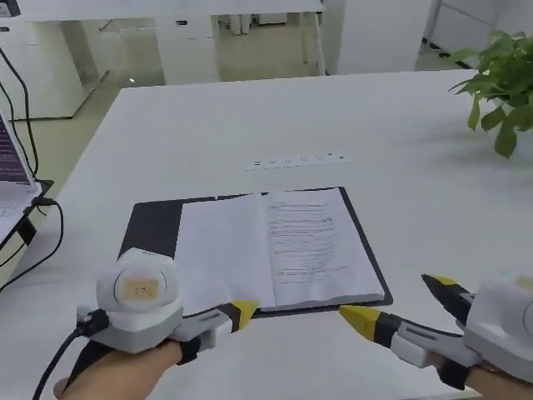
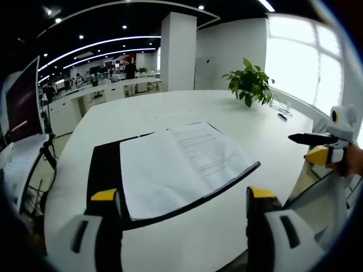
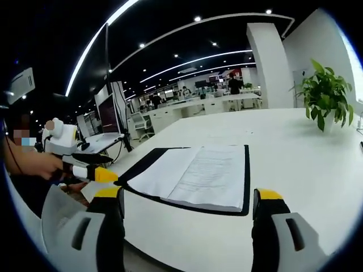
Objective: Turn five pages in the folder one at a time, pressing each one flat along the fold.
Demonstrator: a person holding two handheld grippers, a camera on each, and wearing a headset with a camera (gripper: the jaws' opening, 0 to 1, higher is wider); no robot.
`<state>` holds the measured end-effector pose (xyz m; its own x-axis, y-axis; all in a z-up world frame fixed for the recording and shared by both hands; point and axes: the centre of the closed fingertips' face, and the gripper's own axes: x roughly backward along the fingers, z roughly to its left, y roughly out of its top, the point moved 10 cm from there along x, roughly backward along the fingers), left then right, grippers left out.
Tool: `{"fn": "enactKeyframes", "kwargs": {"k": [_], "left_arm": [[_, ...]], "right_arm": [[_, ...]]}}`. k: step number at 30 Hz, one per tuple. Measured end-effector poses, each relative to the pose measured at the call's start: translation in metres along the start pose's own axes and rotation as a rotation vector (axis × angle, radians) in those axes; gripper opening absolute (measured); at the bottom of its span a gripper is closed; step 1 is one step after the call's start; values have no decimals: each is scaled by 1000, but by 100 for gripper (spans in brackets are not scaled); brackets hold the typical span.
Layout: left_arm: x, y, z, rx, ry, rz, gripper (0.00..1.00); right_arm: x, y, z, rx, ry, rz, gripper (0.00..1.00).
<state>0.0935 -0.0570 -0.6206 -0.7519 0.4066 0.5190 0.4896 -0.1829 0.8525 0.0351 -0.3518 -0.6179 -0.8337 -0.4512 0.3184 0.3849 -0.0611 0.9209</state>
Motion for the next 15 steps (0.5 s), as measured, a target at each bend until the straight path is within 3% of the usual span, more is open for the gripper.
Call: {"fn": "enactKeyframes", "kwargs": {"k": [6, 10, 11, 15], "left_arm": [[-30, 10, -18, -38, -68, -5, 89], [-51, 16, -32, -82, -105, 11, 85], [-55, 17, -35, -87, -117, 32, 84], [-72, 25, -48, -101, -144, 6, 84]], "right_arm": [[2, -2, 1, -17, -14, -2, 93], [3, -4, 2, -24, -17, -1, 93], [3, -4, 3, -24, -17, 0, 93], [3, -5, 3, -29, -25, 2, 93]]}}
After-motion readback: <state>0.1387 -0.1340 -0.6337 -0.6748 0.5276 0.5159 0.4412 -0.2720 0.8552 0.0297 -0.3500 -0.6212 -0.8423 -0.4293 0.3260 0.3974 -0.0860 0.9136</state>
